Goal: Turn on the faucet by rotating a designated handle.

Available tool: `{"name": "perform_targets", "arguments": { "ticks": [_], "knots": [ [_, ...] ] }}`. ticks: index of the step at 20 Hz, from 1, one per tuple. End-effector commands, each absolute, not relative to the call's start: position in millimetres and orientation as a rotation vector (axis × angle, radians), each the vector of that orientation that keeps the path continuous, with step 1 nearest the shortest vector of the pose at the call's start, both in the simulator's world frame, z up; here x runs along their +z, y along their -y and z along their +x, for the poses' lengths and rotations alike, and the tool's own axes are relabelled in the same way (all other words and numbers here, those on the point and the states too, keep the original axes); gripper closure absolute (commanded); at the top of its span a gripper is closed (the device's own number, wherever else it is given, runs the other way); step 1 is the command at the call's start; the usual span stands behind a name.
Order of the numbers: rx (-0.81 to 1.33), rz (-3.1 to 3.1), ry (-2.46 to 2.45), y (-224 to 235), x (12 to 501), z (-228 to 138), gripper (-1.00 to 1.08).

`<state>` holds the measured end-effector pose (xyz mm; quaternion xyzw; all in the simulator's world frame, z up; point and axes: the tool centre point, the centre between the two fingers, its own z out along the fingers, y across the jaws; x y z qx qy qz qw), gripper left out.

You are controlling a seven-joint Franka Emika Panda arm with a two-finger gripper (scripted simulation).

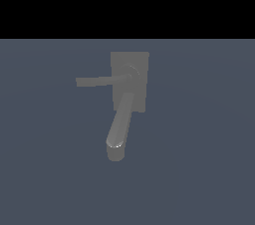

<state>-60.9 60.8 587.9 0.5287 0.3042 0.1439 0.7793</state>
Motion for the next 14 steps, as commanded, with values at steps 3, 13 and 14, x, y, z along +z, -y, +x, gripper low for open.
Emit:
{"name": "perform_targets", "arguments": {
  "ticks": [3, 13, 14],
  "knots": [
    [0.412, 1.017, -0.649, -105.5, 613.7, -70.1, 1.08],
    [0.531, 0.716, -0.709, -209.7, 614.5, -81.1, 1.08],
    [0.536, 0.687, -0.721, -219.5, 610.0, -80.8, 1.08]
  ]
}}
